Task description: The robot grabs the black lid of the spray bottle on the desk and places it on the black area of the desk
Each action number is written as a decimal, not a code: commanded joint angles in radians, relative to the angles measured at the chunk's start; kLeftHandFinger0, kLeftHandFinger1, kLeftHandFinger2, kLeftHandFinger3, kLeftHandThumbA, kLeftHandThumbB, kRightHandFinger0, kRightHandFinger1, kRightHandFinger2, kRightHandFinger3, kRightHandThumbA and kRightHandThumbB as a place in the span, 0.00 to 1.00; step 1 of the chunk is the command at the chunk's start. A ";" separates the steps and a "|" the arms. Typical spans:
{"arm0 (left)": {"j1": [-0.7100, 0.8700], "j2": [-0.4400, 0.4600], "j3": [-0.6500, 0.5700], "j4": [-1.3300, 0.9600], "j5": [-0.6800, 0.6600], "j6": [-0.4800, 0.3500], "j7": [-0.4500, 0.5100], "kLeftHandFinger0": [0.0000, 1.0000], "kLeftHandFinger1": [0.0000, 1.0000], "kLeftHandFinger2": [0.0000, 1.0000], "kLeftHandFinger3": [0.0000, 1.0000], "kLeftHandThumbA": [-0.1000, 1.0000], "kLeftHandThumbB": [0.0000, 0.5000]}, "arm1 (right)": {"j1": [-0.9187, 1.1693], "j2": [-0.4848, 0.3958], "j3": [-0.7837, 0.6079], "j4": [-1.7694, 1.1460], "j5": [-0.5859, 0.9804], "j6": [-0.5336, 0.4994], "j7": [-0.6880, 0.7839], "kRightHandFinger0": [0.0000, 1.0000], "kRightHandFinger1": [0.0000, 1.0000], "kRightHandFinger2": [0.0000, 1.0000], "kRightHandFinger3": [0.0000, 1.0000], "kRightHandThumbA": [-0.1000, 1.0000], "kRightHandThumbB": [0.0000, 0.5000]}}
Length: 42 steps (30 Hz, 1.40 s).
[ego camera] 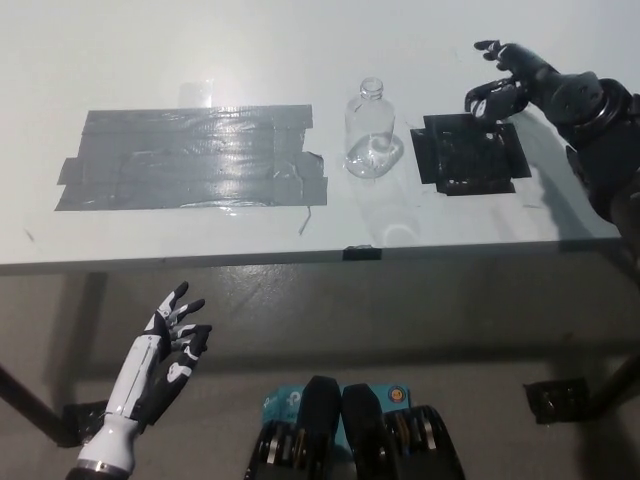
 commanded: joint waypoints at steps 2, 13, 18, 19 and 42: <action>-0.029 0.011 0.007 -0.018 0.002 -0.043 0.020 0.63 0.73 0.88 1.00 0.85 0.25 | -0.137 -0.042 -0.042 -0.048 0.058 -0.051 -0.022 1.00 1.00 1.00 1.00 0.71 0.96; -0.180 0.015 0.014 0.044 0.001 -0.062 0.029 0.71 0.79 0.93 1.00 0.88 0.25 | 0.057 -0.115 -0.159 -0.969 0.210 0.031 0.144 1.00 1.00 1.00 1.00 0.78 0.86; -0.246 0.023 0.018 0.065 0.003 -0.051 0.031 0.77 0.84 0.97 1.00 0.92 0.26 | 0.248 -0.119 -0.197 -1.370 0.281 0.121 0.155 1.00 1.00 1.00 1.00 0.76 0.78; -0.252 0.025 0.020 0.062 0.006 -0.042 0.032 0.78 0.85 0.98 1.00 0.93 0.27 | 0.297 -0.114 -0.203 -1.430 0.294 0.127 0.148 1.00 1.00 1.00 1.00 0.75 0.74; -0.288 0.032 0.028 0.098 0.015 -0.046 0.045 0.90 0.95 1.00 1.00 0.99 0.29 | 0.859 -0.070 -0.252 -1.608 0.543 0.098 0.177 1.00 1.00 1.00 1.00 0.79 0.71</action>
